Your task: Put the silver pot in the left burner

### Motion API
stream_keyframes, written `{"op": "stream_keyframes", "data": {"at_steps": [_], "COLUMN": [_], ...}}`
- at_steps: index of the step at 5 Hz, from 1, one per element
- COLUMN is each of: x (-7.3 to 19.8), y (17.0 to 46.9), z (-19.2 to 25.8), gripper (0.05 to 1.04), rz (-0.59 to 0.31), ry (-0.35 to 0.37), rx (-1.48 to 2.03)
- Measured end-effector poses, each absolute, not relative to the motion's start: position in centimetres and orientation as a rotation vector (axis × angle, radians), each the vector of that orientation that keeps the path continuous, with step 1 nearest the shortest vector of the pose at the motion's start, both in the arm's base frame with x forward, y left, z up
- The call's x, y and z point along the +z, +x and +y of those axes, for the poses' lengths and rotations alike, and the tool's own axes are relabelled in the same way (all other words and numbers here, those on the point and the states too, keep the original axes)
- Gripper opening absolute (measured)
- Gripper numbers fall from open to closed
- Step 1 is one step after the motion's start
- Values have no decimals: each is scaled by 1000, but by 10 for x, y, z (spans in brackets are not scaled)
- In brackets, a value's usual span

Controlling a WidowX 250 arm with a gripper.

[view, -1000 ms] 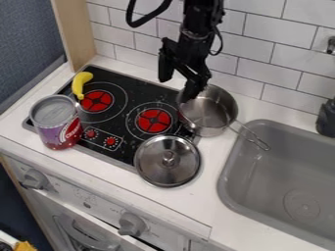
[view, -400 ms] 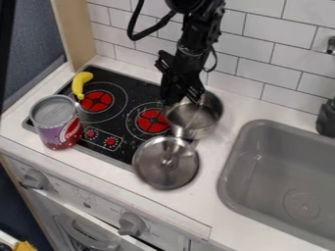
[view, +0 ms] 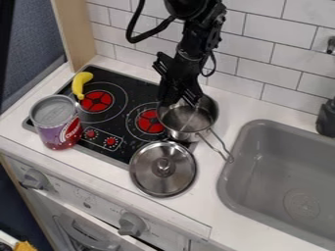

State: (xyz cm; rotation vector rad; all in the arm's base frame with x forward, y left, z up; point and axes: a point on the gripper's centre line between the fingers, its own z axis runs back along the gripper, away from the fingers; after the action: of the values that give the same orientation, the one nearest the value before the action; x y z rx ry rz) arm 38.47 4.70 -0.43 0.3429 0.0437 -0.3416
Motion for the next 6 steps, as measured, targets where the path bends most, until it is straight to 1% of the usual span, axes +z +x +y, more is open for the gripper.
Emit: {"op": "stream_keyframes", "data": {"at_steps": [1,2,4,5,6], "x": [-2,3,49,63,72], "y": [383,383,384,381,372], "z": [52,64,88,103,120], "gripper": [102,100,66,63,63], "rz": [27,28,-48,-81,-86], "ry": [323,288,211,181,146], "rx": [-327,-290,-204,-157,-102]}}
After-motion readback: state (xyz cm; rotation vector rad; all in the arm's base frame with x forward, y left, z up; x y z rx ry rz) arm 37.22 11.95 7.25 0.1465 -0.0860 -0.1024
